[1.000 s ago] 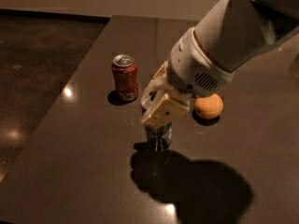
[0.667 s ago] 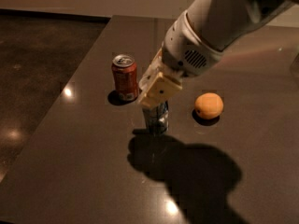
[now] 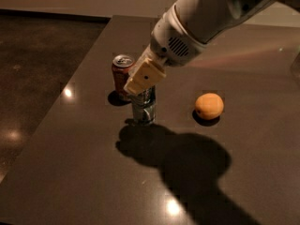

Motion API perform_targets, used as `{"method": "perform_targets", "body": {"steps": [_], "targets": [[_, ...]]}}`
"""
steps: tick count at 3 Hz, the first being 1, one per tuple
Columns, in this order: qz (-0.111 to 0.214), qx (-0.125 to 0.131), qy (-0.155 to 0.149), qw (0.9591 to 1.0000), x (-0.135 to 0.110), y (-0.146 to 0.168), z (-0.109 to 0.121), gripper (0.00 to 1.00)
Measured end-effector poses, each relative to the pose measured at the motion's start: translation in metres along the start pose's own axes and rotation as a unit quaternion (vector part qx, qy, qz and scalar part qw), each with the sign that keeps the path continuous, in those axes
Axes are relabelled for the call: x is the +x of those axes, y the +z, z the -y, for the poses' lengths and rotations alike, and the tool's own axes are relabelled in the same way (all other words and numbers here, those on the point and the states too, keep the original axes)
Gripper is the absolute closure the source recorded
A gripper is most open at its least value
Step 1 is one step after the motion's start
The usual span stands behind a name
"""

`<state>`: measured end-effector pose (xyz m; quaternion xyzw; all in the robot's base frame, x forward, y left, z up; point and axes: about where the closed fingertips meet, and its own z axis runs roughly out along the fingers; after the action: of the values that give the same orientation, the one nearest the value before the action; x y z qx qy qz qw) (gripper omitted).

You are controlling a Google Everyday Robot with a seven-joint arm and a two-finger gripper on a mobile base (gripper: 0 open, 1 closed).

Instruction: Move redbull can near coke can

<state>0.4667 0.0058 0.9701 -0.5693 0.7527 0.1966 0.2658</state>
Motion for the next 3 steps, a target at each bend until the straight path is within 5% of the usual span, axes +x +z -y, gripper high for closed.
{"method": "perform_targets", "body": {"steps": [3], "targets": [[0.02,0.073,0.016,0.997,-0.018,0.032,0.021,1.0]]}}
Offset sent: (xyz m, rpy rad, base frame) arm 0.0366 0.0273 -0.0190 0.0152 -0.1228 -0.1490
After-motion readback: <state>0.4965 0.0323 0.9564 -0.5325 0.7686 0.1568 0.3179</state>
